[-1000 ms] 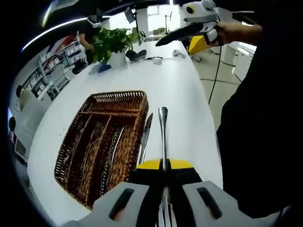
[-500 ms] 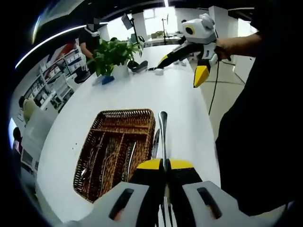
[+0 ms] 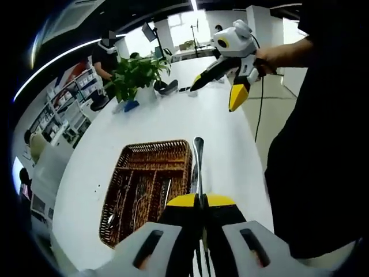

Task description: Arrange the knives, forks, and spoons in their matching storage slots by inserting each utensil handle-first until every utensil is classified and aligned in the correct compartment

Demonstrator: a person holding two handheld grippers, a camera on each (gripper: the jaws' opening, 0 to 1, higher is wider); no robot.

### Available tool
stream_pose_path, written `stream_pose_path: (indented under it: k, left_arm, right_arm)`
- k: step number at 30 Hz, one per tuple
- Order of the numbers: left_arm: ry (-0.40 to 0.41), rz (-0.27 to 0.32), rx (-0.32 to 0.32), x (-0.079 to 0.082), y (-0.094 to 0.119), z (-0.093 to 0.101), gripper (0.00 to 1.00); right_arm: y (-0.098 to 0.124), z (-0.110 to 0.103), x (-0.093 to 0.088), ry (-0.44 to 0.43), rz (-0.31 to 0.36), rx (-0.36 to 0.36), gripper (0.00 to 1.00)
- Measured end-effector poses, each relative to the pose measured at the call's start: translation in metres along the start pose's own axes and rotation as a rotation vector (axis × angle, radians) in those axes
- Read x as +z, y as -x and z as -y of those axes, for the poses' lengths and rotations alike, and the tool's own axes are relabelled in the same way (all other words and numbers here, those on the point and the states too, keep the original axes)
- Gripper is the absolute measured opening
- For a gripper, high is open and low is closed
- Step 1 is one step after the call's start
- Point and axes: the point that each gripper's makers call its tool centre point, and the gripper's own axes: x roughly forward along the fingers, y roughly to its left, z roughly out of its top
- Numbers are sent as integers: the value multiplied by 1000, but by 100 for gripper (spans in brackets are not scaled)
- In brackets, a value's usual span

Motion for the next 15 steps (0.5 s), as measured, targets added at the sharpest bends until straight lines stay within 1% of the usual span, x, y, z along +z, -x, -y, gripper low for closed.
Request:
stream_pose_path:
  k: [7, 15]
  left_arm:
    - [-22, 17, 4, 3, 1, -2, 1]
    - [-29, 15, 15, 3, 2, -11, 1]
  right_arm:
    - [2, 2, 0, -5, 2, -11, 100]
    - [2, 1, -1, -13, 9, -7, 100]
